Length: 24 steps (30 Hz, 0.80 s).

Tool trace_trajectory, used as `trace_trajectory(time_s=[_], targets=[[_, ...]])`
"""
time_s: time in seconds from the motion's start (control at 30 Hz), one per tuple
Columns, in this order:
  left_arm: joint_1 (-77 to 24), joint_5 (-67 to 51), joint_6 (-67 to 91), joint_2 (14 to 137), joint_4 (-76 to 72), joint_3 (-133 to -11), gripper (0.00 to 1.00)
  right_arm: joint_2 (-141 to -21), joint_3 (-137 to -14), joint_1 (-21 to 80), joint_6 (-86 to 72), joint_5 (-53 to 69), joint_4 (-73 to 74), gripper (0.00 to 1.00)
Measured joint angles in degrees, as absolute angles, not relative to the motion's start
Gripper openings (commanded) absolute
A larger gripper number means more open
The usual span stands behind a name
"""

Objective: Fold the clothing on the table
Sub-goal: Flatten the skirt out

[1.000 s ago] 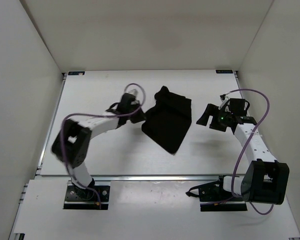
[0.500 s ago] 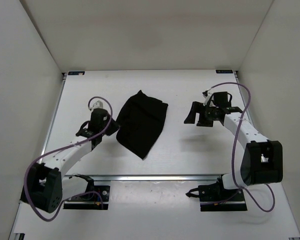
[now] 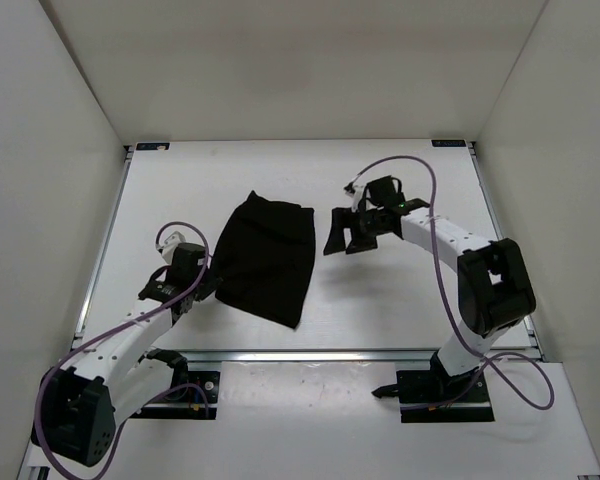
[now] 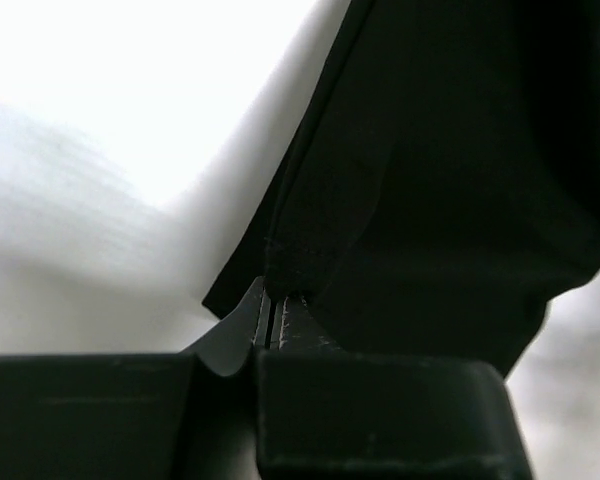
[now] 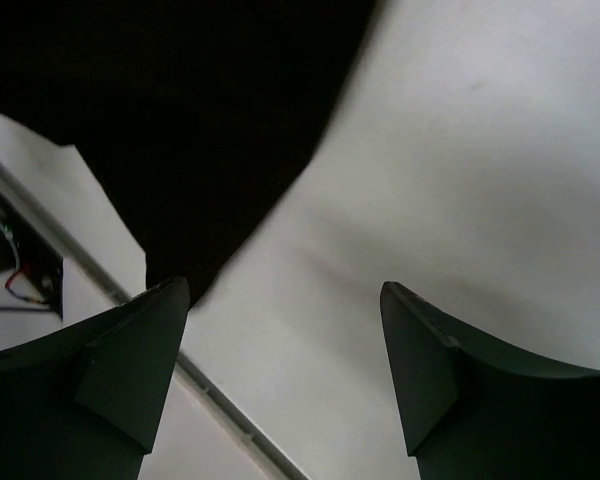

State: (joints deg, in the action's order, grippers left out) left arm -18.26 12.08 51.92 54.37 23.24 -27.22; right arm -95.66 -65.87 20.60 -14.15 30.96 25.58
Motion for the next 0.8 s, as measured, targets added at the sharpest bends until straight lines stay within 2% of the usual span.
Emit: trace_trajectory(time_s=[0.3,0.5,0.7,0.8], targets=[[-18.5,13.3,50.4,54.3,28.1,-25.8,0.0,-99.4,-61.6,30.7,-18.2,34.4,24.3,0.76],[-19.7,14.3,47.8,61.0,28.7,-27.4,0.0,-100.3,-60.7,33.8,-21.5,36.6,22.8,0.76],[-21.3,14.3,45.4,66.8,28.2,-30.2,0.0,-101.4,-59.7,38.2,-25.3,38.6,20.2,0.74],[-21.1,14.2,44.2,67.6,28.2,-30.6,0.0,-104.9,-61.3,39.8,-26.2,38.6,20.5,0.68]])
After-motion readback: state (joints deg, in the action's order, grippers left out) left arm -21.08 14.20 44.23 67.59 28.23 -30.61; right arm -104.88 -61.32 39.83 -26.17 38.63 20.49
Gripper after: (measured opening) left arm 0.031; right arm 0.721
